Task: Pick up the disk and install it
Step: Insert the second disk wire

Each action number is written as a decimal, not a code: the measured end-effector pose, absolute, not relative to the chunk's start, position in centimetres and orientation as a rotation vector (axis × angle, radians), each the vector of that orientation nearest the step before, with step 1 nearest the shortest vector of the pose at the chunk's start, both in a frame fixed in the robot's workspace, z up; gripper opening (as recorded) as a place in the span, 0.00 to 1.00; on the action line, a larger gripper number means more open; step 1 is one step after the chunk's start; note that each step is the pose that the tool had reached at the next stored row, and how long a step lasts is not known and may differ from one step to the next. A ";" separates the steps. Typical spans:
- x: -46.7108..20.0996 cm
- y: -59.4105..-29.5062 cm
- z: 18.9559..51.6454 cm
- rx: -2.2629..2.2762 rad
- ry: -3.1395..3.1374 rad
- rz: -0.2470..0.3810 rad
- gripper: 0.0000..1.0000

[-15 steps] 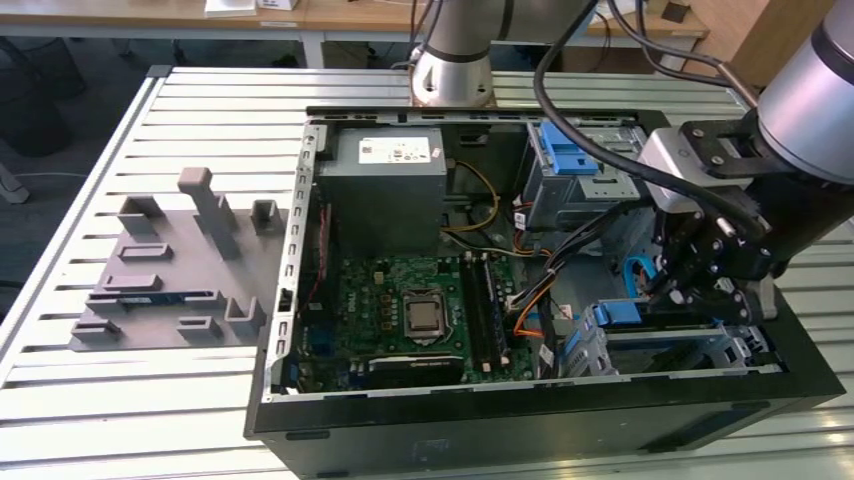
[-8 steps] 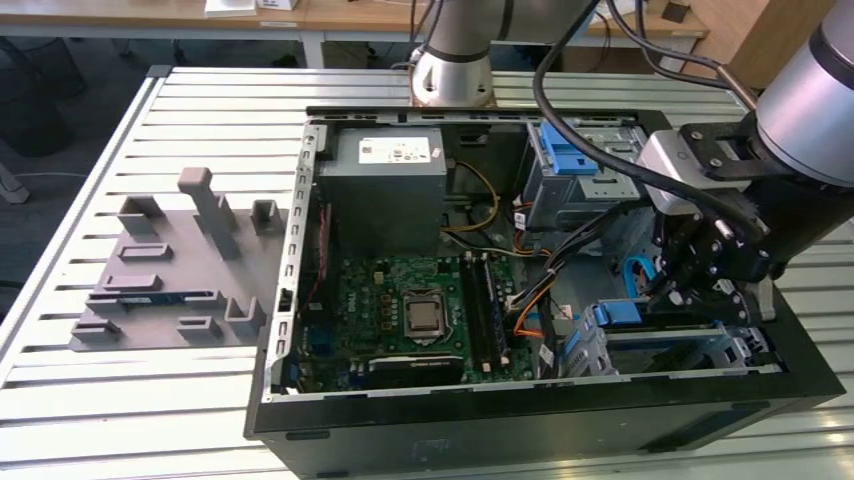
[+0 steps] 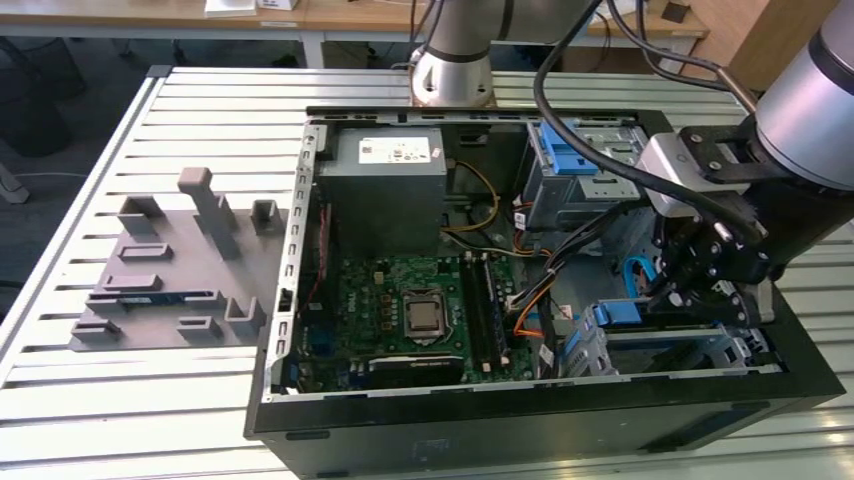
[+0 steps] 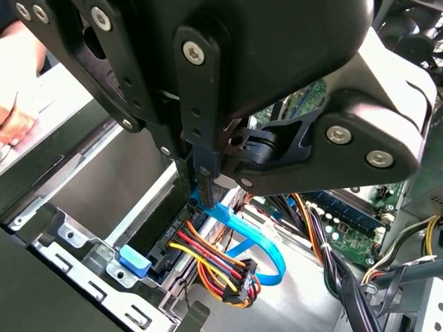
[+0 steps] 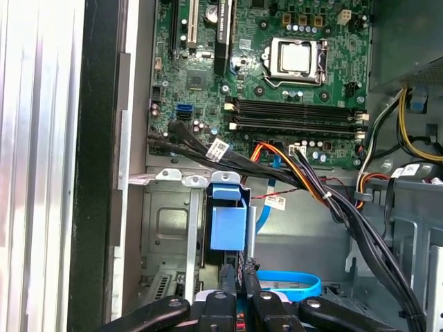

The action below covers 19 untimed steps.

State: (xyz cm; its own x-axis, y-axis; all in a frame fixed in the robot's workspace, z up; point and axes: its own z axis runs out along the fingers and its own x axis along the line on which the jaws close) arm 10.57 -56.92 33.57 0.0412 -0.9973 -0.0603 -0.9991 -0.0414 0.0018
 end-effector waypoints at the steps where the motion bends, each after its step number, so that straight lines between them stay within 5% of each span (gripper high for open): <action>1: 10.6 -56.9 33.6 -2.236 2.147 0.070 0.16; 19: 10.6 -57.0 33.1 -2.226 2.153 0.074 0.16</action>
